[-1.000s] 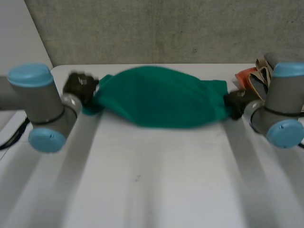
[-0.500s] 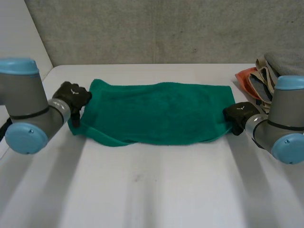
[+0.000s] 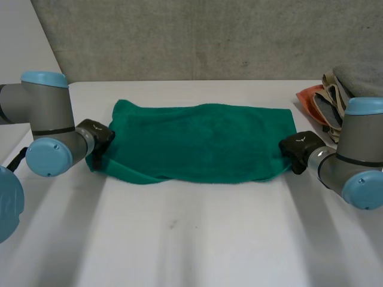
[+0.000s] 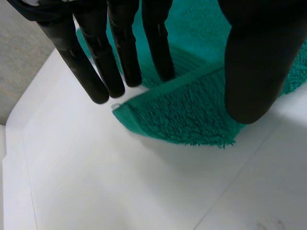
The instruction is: Fold the laundry.
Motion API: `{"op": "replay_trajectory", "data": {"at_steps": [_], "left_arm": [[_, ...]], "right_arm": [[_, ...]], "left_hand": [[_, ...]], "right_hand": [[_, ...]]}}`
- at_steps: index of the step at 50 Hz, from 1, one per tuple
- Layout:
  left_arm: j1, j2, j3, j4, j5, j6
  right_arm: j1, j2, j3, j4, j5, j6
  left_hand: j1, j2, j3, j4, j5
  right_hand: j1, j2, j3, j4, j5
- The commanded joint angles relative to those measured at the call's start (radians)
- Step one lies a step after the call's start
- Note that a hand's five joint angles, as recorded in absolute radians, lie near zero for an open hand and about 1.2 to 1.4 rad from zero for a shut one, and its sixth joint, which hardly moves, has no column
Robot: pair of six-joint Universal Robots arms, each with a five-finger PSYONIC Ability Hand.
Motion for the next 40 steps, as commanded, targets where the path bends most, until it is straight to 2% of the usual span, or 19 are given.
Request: {"op": "replay_trajectory", "data": {"at_steps": [1,5,9,12,13,14,16,17,20,24,25,29,32,36,37,40], "left_arm": [[0.011,0.007,-0.017,-0.011,0.001,0.037],[0.025,0.093,-0.104,-0.043,-0.009,0.049],[0.066,0.237,-0.288,-0.102,0.001,0.112],[0.106,0.36,-0.463,-0.137,0.035,0.245],[0.117,0.386,-0.501,-0.142,0.046,0.29],[0.14,0.429,-0.573,-0.142,0.069,0.38],[0.158,0.454,-0.636,-0.14,0.09,0.46],[0.166,0.464,-0.672,-0.139,0.102,0.532],[0.157,0.461,-0.675,-0.126,0.107,0.574],[0.114,0.434,-0.596,-0.054,0.093,0.468],[0.093,0.42,-0.545,-0.036,0.09,0.397],[0.044,0.363,-0.378,-0.005,0.101,0.228],[0.016,0.314,-0.255,0.033,0.11,0.152],[-0.025,0.244,-0.018,0.108,0.118,0.024],[-0.039,0.228,0.085,0.139,0.115,-0.042],[-0.047,0.22,0.219,0.211,0.106,-0.176]], "right_arm": [[-0.006,-0.028,0.001,0.033,-0.01,-0.001],[-0.012,-0.068,0.012,0.113,-0.035,-0.021],[-0.039,-0.133,0.038,0.276,-0.096,-0.147],[-0.075,-0.179,0.068,0.459,-0.13,-0.34],[-0.082,-0.186,0.078,0.512,-0.131,-0.398],[-0.095,-0.197,0.088,0.606,-0.124,-0.517],[-0.104,-0.202,0.093,0.685,-0.113,-0.623],[-0.105,-0.206,0.09,0.708,-0.106,-0.66],[-0.104,-0.188,0.059,0.696,-0.075,-0.655],[-0.093,-0.139,-0.011,0.641,-0.061,-0.548],[-0.087,-0.124,-0.034,0.629,-0.061,-0.506],[-0.061,-0.093,-0.095,0.6,-0.062,-0.417],[-0.04,-0.071,-0.158,0.54,-0.059,-0.368],[-0.006,-0.044,-0.312,0.361,-0.03,-0.261],[0.003,-0.044,-0.38,0.265,-0.003,-0.206],[0.011,-0.054,-0.463,0.103,0.049,-0.1]], "left_hand": [[0.827,0.834,0.833,0.832,0.832],[0.827,0.834,0.833,0.832,0.832],[0.827,0.834,0.833,0.832,0.832],[0.827,0.834,0.833,0.832,0.832],[0.827,0.834,0.833,0.832,0.832],[0.827,0.834,0.833,0.832,0.832],[0.827,0.834,0.833,0.832,0.832],[0.827,0.834,0.833,0.832,0.832],[0.827,0.834,0.833,0.832,0.832],[0.827,0.834,0.833,0.832,0.832],[0.827,0.834,0.833,0.832,0.832],[0.827,0.834,0.833,0.832,0.832],[0.827,0.834,0.833,0.832,0.832],[0.827,0.834,0.833,0.832,0.832],[0.827,0.834,0.833,0.832,0.832],[0.827,0.834,0.833,0.832,0.832]], "right_hand": [[0.241,0.214,0.202,0.195,0.186],[0.241,0.214,0.202,0.195,0.186],[0.241,0.214,0.202,0.195,0.186],[0.241,0.214,0.202,0.195,0.186],[0.241,0.214,0.202,0.195,0.186],[0.241,0.214,0.202,0.195,0.186],[0.241,0.214,0.202,0.195,0.186],[0.241,0.214,0.202,0.195,0.186],[0.241,0.214,0.202,0.195,0.186],[0.241,0.214,0.202,0.195,0.186],[0.241,0.214,0.202,0.195,0.186],[0.241,0.214,0.202,0.195,0.186],[0.241,0.214,0.202,0.195,0.186],[0.241,0.214,0.202,0.195,0.186],[0.241,0.214,0.202,0.195,0.186],[0.241,0.214,0.202,0.195,0.186]]}}
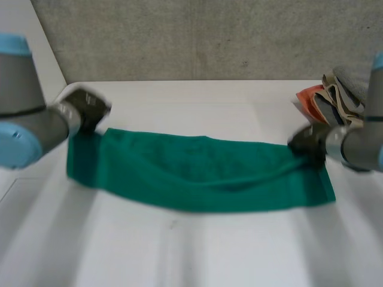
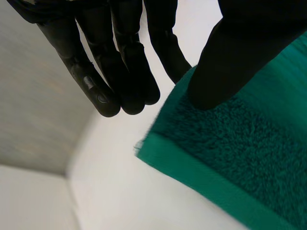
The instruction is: Fold the laundry.
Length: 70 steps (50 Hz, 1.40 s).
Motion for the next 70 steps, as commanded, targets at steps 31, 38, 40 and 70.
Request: {"op": "replay_trajectory", "data": {"at_steps": [31,38,40,70], "left_arm": [[0.067,0.013,-0.169,0.495,-0.032,-0.3],[0.142,0.109,-0.451,0.457,0.091,-0.097],[0.164,0.14,-0.502,0.438,0.108,-0.049],[0.029,0.013,-0.211,0.328,0.062,0.156]], "right_arm": [[0.069,0.235,-0.276,-0.332,0.089,0.418],[0.021,0.207,-0.12,-0.18,0.078,0.332],[0.012,0.17,-0.077,-0.14,0.075,0.306],[-0.053,0.039,0.112,-0.086,0.066,0.189]], "left_hand": [[0.222,0.201,0.208,0.202,0.232],[0.222,0.201,0.208,0.202,0.232],[0.222,0.201,0.208,0.202,0.232],[0.222,0.201,0.208,0.202,0.232]], "right_hand": [[0.241,0.214,0.202,0.195,0.186],[0.241,0.214,0.202,0.195,0.186],[0.241,0.214,0.202,0.195,0.186],[0.241,0.214,0.202,0.195,0.186]]}}
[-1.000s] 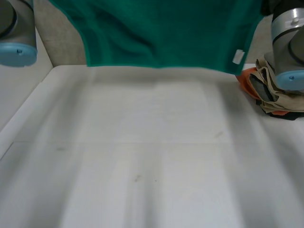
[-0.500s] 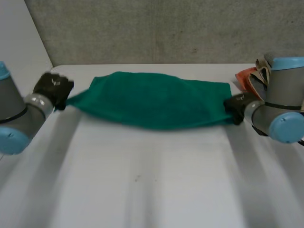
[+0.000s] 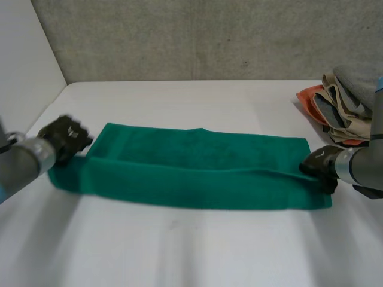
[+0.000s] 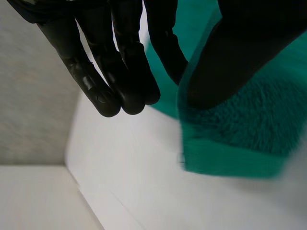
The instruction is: Fold the laundry.
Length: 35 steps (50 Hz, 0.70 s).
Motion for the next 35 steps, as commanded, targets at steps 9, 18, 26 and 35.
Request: {"op": "replay_trajectory", "data": {"at_steps": [9,18,26,35], "left_arm": [[-0.218,-0.438,0.692,0.122,-0.235,-0.197],[-0.251,-0.604,0.945,0.102,-0.301,-0.181],[-0.252,-0.693,1.042,0.102,-0.31,-0.128],[-0.278,-0.73,1.045,0.149,-0.285,-0.144]], "right_arm": [[0.023,0.131,-0.175,-0.241,0.052,0.203],[0.032,0.215,-0.3,-0.34,0.127,0.232],[0.034,0.295,-0.397,-0.353,0.155,0.231],[0.049,0.35,-0.463,-0.348,0.182,0.241]], "left_hand": [[0.222,0.199,0.206,0.199,0.232],[0.222,0.199,0.206,0.199,0.232],[0.222,0.199,0.206,0.199,0.232],[-0.755,-0.777,-0.771,-0.778,-0.744]], "right_hand": [[0.241,0.214,0.202,0.194,0.186],[0.241,0.214,0.202,0.194,0.186],[0.241,0.214,0.202,0.194,0.186],[-0.981,-1.008,-1.02,-1.027,-1.036]]}}
